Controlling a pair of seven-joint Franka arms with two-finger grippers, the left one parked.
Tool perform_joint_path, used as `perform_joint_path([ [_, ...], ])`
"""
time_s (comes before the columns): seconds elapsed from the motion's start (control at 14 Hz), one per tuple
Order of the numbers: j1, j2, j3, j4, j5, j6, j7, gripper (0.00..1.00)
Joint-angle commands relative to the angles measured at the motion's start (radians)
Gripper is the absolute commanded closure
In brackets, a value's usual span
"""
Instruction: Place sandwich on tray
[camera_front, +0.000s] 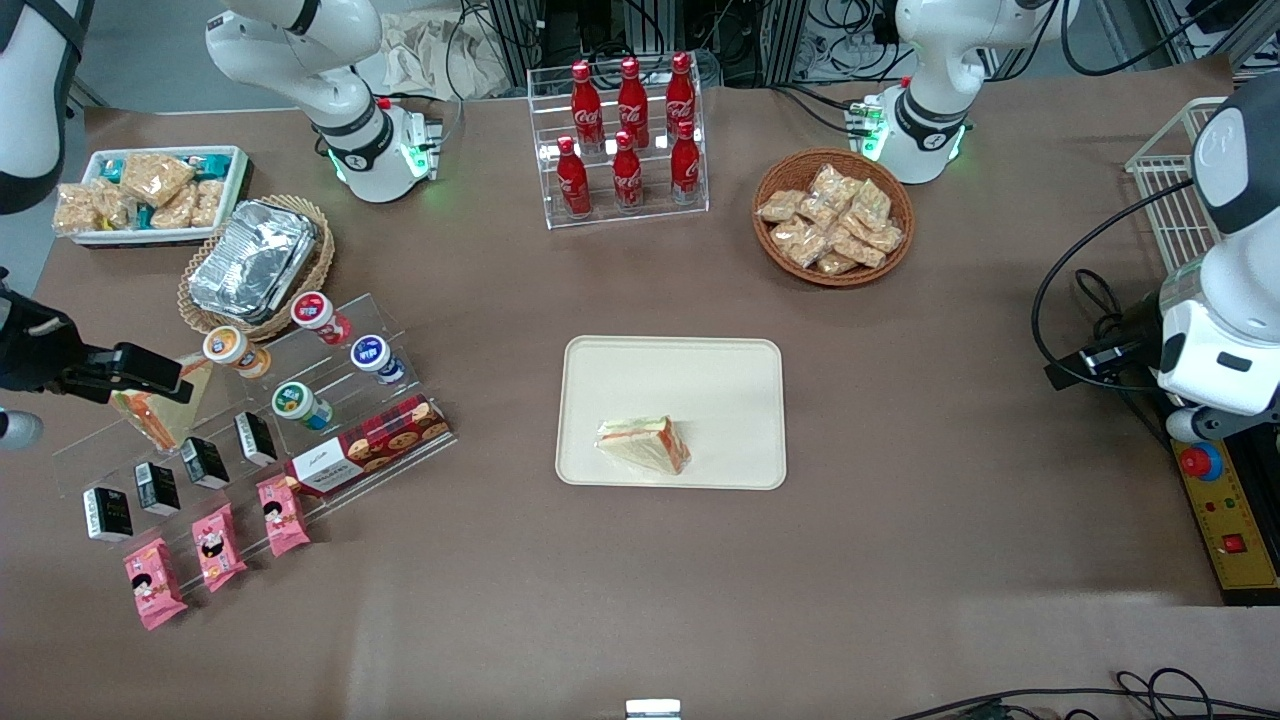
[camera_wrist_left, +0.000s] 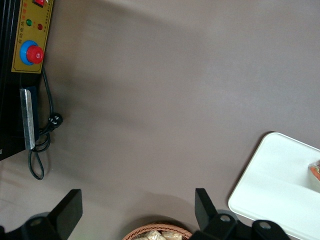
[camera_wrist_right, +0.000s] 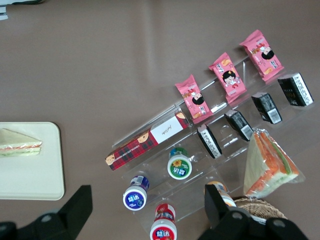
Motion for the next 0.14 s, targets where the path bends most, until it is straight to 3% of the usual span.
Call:
perform_joint_path([
  [0.0,-0.046,-0.023,0.037,-0.025,-0.022,-0.008,0.017,0.0],
  [0.07,-0.07,-0.023,0.063,-0.025,-0.024,-0.008,0.019,0.0],
])
